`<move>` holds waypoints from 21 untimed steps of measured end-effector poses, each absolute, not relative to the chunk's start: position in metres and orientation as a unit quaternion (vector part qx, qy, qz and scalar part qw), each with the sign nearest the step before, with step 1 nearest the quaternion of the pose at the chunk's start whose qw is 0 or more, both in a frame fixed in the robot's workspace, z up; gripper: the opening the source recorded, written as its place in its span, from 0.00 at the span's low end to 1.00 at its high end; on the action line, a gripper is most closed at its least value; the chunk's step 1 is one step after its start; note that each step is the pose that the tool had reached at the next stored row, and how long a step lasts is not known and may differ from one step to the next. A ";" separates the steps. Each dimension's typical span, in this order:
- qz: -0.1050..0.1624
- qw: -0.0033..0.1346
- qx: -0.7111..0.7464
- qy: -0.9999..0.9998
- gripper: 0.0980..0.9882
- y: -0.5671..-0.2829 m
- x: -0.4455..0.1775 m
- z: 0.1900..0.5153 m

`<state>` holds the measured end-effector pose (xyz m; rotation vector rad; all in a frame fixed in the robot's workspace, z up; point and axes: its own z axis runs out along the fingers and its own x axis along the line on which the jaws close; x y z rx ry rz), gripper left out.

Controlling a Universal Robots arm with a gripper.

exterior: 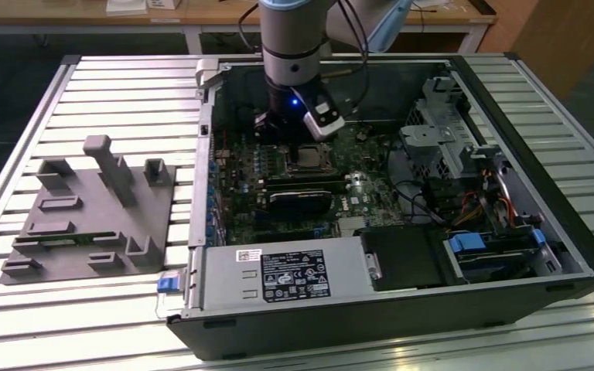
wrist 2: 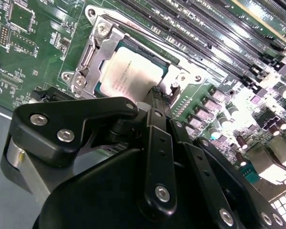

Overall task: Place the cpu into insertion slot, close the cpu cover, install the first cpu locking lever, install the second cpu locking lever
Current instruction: 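Close the cpu cover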

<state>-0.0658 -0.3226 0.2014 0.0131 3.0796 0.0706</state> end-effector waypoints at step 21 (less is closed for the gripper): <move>0.023 0.031 0.004 0.999 0.01 -0.323 -0.065 0.211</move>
